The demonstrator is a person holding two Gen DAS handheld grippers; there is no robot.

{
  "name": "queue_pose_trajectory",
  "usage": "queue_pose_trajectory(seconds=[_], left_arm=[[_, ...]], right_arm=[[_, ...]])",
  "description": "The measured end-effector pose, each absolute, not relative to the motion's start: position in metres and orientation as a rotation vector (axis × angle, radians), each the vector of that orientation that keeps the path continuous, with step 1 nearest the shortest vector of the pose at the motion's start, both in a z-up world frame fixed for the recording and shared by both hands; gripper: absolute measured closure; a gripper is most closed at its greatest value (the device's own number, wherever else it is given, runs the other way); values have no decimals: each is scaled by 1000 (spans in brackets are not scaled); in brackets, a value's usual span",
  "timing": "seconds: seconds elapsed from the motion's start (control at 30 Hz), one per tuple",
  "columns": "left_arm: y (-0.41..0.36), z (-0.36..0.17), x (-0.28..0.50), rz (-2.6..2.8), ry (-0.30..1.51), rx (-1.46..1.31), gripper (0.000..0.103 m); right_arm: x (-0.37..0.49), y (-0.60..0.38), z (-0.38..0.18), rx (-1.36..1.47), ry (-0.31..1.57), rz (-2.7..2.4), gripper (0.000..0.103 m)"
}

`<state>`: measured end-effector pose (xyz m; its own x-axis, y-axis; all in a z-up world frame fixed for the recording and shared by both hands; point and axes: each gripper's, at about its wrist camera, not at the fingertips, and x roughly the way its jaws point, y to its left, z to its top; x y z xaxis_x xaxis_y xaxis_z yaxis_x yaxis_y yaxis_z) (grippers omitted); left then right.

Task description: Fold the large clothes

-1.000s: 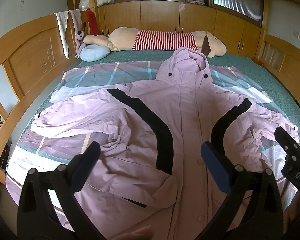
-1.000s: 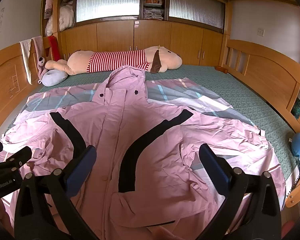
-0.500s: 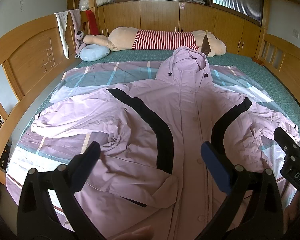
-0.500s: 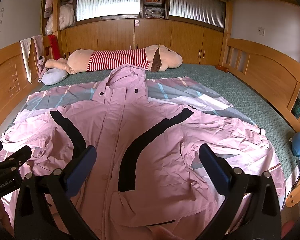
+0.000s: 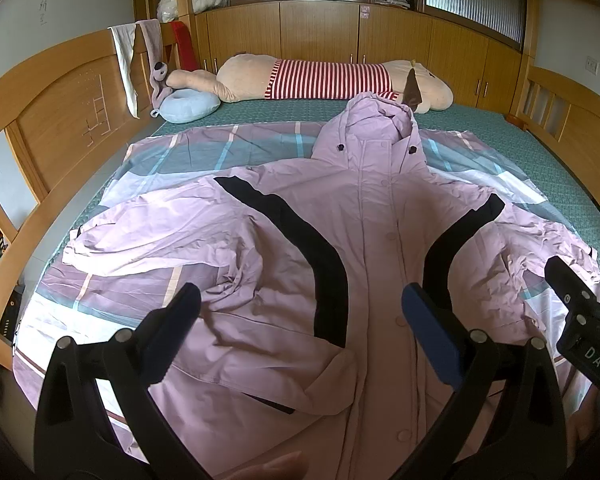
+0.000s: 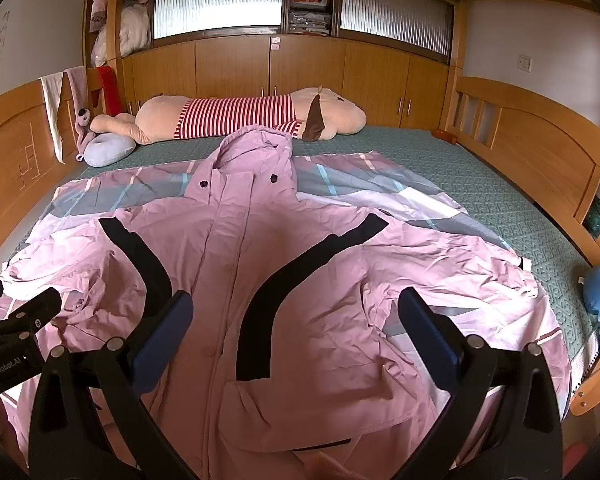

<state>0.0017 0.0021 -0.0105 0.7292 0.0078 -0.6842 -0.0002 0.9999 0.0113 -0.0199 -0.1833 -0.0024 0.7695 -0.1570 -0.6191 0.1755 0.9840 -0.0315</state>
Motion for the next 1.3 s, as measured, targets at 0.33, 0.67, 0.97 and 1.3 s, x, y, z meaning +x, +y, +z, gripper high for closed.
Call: queue_pose_trajectory(seconds=[0.33,0.67,0.97,1.3], left_arm=[[2,-11,2,5,753,12,2],[2,-11,2,5,754,13,2],[1,-11,2,6,755,14,2],[1,-11,2,6,755,15,2]], right_arm=[[-21,-184,-4,28,672,-180,1],[-18,-185,-6,26,682,-177,1],[-18,-184,-6,25,682,-179,1],[-18,-184,-6,24,681,-178,1]])
